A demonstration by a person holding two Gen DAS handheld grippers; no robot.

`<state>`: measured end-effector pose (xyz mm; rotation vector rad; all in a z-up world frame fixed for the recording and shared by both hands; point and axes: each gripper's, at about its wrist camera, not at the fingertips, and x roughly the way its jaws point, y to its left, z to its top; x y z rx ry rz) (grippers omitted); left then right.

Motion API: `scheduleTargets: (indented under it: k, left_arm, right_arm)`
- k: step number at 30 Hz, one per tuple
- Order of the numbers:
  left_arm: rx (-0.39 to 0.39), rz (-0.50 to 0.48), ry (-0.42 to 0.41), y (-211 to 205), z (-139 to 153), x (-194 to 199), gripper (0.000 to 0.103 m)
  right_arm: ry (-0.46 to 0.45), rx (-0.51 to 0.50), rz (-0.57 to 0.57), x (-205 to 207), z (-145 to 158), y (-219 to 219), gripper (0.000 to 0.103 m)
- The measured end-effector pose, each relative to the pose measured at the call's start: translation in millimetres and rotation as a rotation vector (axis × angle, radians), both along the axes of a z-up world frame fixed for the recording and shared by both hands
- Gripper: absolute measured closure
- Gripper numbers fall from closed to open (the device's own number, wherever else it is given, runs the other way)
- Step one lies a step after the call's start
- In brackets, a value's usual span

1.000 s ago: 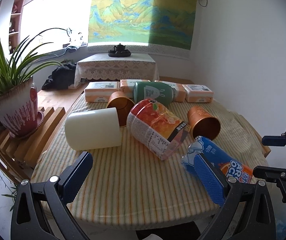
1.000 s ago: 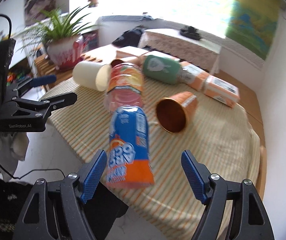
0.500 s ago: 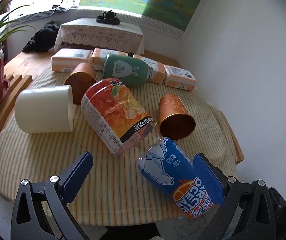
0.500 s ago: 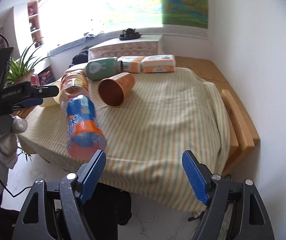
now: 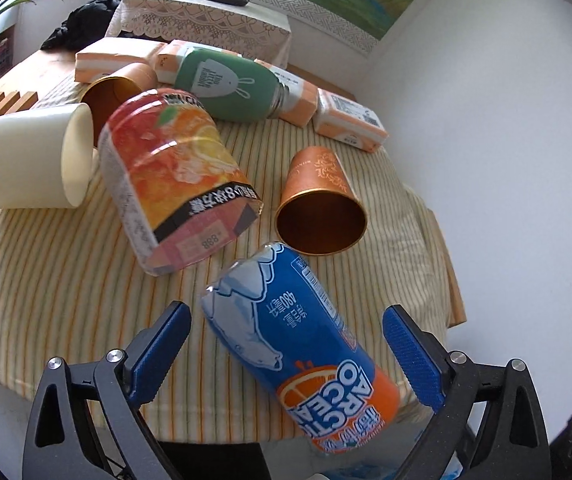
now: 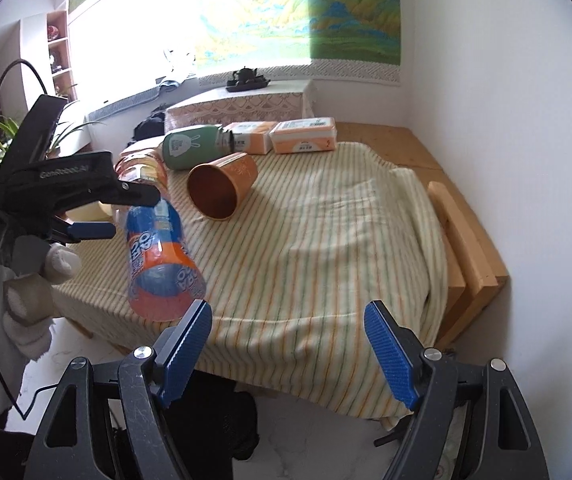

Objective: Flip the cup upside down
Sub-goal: 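Lift the bottle with the right gripper toward the left gripper, then grasp the bottle with the left gripper while the right gripper releases it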

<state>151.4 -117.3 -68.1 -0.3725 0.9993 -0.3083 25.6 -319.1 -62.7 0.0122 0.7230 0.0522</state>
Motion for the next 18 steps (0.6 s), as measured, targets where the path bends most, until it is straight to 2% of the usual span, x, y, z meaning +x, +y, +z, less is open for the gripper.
scheduleTargets:
  k: [6,9,18]
  left_arm:
    - [0.03,-0.001,0.009,-11,-8,7,0.008]
    - [0.053,-0.002,0.008,-12,-9,10,0.019]
    - [0.074,-0.008,-0.006,-17,-10,13,0.02]
  right_arm:
    - [-0.052,-0.03,-0.064,-7,1,0,0.028]
    - [-0.064,-0.033,-0.077,-8,1,0,0.028]
    - [-0.071,-0.023,-0.081,-8,1,-3,0.028]
